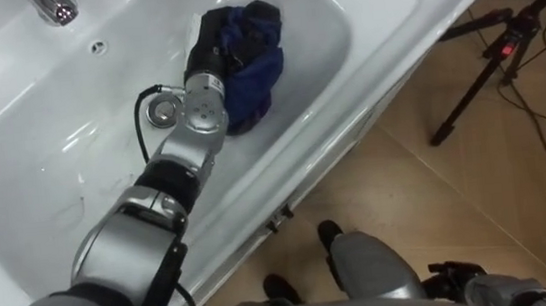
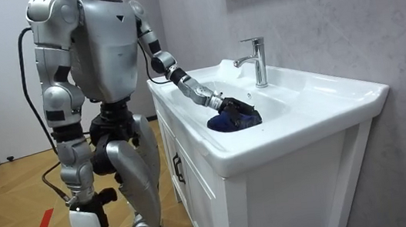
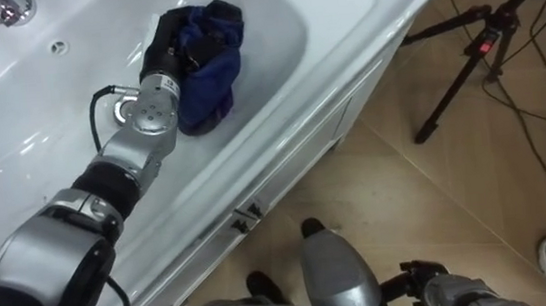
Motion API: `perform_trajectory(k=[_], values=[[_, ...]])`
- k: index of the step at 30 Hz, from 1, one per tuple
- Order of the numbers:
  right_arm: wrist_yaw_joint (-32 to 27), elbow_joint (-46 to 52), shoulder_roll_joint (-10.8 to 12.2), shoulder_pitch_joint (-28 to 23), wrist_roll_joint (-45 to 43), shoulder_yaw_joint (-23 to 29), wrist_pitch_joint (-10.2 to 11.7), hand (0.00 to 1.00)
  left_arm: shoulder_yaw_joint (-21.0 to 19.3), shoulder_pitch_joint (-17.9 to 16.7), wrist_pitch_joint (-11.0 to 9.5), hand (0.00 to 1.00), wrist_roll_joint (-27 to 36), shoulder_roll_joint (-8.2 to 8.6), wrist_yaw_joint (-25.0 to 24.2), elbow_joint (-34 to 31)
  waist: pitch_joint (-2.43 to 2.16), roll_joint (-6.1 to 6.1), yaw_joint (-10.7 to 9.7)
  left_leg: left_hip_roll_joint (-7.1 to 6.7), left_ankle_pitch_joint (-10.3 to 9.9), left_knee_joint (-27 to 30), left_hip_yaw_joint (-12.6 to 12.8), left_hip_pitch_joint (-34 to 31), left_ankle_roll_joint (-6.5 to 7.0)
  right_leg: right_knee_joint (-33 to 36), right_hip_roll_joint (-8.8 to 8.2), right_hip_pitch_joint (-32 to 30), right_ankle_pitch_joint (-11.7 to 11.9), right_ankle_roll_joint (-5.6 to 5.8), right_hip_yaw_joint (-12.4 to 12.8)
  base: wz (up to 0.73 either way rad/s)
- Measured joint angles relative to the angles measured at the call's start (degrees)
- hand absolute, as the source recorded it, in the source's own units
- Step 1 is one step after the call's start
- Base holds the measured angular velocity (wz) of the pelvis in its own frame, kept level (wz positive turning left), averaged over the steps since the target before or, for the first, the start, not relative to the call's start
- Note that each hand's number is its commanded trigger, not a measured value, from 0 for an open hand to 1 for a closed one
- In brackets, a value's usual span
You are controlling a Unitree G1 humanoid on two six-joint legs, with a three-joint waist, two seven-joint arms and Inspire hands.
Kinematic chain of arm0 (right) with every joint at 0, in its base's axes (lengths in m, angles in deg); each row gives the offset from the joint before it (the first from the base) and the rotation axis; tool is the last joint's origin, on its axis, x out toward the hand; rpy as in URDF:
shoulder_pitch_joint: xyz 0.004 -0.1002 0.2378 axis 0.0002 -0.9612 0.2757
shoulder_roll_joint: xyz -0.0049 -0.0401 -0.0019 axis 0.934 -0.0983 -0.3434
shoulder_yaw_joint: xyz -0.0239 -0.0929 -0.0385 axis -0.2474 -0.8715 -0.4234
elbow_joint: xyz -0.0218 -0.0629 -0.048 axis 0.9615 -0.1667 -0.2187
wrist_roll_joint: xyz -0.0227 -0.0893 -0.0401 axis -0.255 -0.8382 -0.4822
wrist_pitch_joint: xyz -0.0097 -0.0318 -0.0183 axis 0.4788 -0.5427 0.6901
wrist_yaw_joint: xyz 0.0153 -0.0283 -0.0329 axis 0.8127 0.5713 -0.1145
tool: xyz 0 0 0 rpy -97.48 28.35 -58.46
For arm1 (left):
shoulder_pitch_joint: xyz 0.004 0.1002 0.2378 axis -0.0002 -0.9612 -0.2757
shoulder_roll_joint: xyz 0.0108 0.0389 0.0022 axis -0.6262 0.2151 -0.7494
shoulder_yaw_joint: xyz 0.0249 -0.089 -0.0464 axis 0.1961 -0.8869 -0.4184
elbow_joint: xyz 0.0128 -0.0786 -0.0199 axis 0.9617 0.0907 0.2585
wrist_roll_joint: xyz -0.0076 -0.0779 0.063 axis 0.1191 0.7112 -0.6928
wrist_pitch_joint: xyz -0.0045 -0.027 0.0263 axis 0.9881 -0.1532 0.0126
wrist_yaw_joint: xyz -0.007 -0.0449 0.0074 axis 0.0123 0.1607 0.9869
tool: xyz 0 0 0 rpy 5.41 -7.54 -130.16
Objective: Wipe basin
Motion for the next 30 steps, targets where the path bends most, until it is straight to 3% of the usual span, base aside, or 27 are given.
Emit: perform_trajectory(k=[8,16,23,27,30], values=[[-0.2,-0.1,0.0,1.8,-0.1,-0.6,1.2,0.0,1.0,0.5,-0.1,1.0,-0.2,0.0,-0.8,-2.0,0.07,0.57,-0.1,-0.01,-0.5,0.9,-0.2,-1.8,0.47,-0.1,-0.2,-0.9,0.3,0.48,-0.3,0.01],[-0.3,-0.3,0.1,2.1,-0.2,-0.6,2.3,0.0,2.3,0.5,-0.9,1.0,-5.9,-0.01,-0.7,-2.5,0.21,0.43,-0.1,-0.03,-0.5,1.0,-0.2,-1.6,0.52,-0.1,-0.56,-0.6,0.3,0.48,-1.9,0.02],[0.2,-0.8,0.2,2.1,-4.3,-0.4,1.7,0.0,5.2,1.5,0.2,1.0,-25.4,-1.08,2.9,-3.9,0.2,0.84,-0.3,-0.05,-0.7,0.8,0.0,-1.6,0.75,-0.3,-0.72,-0.5,0.3,0.48,-2.3,0.0],[1.7,-1.5,-0.2,2.1,-4.4,-0.2,0.9,0.0,7.5,1.8,1.7,1.0,-31.9,-1.92,4.5,-3.9,0.25,1.44,-1.2,-0.05,-0.7,0.5,0.0,-0.4,0.76,-0.2,-0.73,0.5,0.3,0.48,-2.5,0.0],[3.1,-2.2,-0.7,2.1,-4.5,-0.1,0.4,0.0,9.1,1.9,2.8,1.0,-34.4,-2.21,6.3,-3.5,0.6,1.91,-1.7,-0.16,-0.7,-0.1,0.3,0.5,0.79,-0.1,-0.77,1.1,0.3,0.48,-2.6,-0.05]])
